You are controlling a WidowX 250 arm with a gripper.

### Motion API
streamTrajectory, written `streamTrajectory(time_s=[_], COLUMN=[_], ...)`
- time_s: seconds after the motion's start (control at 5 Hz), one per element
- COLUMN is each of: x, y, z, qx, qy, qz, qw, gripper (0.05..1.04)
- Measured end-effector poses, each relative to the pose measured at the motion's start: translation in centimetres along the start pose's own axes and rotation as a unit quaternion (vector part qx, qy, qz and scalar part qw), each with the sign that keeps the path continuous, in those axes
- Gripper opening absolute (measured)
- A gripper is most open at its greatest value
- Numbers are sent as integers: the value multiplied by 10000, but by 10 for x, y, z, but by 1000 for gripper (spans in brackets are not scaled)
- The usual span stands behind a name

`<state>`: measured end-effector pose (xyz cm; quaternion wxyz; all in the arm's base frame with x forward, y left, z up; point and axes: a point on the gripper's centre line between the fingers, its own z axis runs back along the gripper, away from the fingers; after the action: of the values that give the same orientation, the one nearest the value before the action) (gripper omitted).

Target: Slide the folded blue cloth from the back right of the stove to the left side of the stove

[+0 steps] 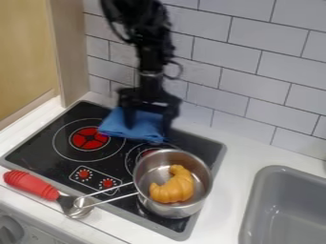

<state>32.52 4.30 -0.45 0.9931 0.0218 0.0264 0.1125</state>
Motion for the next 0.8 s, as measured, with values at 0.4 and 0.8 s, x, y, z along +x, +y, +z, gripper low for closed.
streamTrajectory(time_s=[0.4, 0.8], x=[-17, -45], y=[28, 48], z=[-2, -2], qx=[51, 212], qy=[113, 33], qz=[-274, -507], qw=[9995, 9985], gripper=[999, 999])
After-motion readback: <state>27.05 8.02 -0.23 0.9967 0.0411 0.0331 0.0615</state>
